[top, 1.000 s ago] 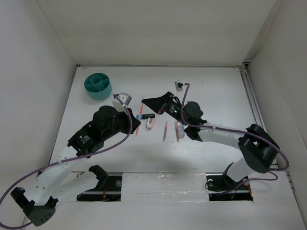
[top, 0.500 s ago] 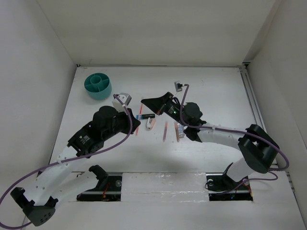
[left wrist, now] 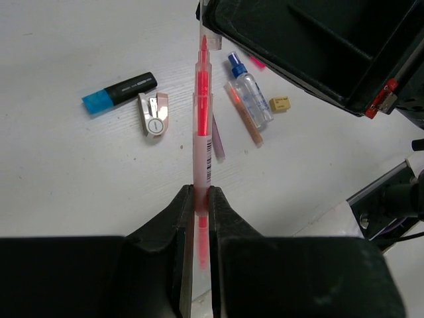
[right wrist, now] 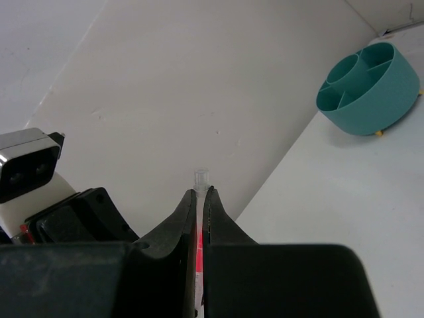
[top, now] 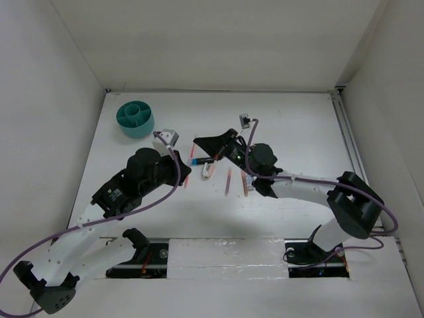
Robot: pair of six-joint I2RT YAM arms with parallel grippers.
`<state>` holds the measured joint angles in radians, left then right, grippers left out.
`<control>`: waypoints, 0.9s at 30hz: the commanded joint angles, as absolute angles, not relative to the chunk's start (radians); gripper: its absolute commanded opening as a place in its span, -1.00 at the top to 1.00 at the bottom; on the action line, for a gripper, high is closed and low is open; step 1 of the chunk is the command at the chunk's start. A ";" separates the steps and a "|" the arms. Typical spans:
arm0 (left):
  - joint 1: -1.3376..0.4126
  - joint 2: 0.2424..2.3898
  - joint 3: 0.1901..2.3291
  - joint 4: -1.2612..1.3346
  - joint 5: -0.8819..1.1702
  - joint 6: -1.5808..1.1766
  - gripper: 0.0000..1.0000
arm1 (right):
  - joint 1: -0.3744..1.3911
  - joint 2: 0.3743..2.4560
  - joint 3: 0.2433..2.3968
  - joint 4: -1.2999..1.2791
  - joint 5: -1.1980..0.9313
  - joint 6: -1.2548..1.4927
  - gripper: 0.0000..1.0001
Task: Sort the stationery into containers
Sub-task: Close the pen cap on the pen.
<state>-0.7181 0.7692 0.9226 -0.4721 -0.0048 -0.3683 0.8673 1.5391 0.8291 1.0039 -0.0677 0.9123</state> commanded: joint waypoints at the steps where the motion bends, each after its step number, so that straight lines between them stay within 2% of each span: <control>1: -0.715 0.762 0.937 -0.436 -0.052 -0.393 1.00 | 0.894 1.555 0.831 1.045 -0.078 0.885 1.00; 7: -0.657 0.784 0.939 -0.416 -0.029 -0.393 1.00 | 0.894 1.566 0.841 1.036 -0.069 0.885 1.00; 17: -0.657 0.793 0.939 -0.388 -0.006 -0.413 1.00 | 0.894 1.585 0.841 1.045 -0.069 0.885 1.00; 27: -0.657 0.793 0.980 -0.370 -0.143 -0.440 1.00 | 0.904 1.575 0.851 0.999 -0.081 0.885 1.00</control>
<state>-0.6720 0.7986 0.9234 -0.4618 -0.0185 -0.4229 0.8837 1.5757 0.8295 1.0008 -0.0292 0.9039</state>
